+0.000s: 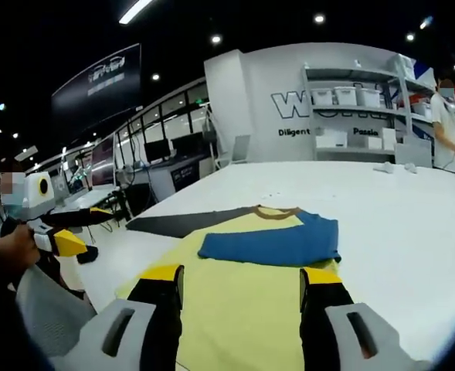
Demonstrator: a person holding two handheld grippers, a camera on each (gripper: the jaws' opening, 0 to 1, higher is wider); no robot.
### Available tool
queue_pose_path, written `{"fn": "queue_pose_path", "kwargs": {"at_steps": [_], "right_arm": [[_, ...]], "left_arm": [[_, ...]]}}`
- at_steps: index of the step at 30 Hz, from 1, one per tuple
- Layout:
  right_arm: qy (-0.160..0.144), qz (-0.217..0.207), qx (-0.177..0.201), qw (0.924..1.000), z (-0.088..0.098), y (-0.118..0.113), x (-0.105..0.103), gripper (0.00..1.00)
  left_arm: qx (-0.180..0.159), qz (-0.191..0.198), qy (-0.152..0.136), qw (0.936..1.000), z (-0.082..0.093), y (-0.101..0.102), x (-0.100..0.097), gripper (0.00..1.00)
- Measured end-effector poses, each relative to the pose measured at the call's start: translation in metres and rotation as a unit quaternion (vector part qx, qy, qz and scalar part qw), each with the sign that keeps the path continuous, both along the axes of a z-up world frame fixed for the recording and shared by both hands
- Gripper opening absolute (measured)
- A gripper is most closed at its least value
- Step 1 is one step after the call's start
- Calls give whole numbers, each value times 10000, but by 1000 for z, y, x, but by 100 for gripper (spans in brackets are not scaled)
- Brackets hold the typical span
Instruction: Fold the garment on the visible template until the final outline fits inside the template.
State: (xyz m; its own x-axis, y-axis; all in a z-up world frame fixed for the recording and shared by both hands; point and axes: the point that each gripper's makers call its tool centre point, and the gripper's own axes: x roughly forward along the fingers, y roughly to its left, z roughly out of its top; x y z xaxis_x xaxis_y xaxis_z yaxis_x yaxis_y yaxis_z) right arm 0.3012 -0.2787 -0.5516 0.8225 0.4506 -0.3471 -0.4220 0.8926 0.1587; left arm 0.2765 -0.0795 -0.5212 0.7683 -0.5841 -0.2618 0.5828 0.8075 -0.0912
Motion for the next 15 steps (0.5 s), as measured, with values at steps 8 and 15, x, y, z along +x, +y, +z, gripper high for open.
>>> {"fn": "queue_pose_path", "kwargs": {"at_steps": [8, 15], "right_arm": [[9, 32, 37, 10000, 1, 2, -2, 59], [14, 33, 42, 10000, 1, 1, -2, 59]], "left_arm": [[137, 899, 39, 9959, -10, 74, 33, 71], [281, 1629, 236, 9860, -33, 136, 62, 70]]}}
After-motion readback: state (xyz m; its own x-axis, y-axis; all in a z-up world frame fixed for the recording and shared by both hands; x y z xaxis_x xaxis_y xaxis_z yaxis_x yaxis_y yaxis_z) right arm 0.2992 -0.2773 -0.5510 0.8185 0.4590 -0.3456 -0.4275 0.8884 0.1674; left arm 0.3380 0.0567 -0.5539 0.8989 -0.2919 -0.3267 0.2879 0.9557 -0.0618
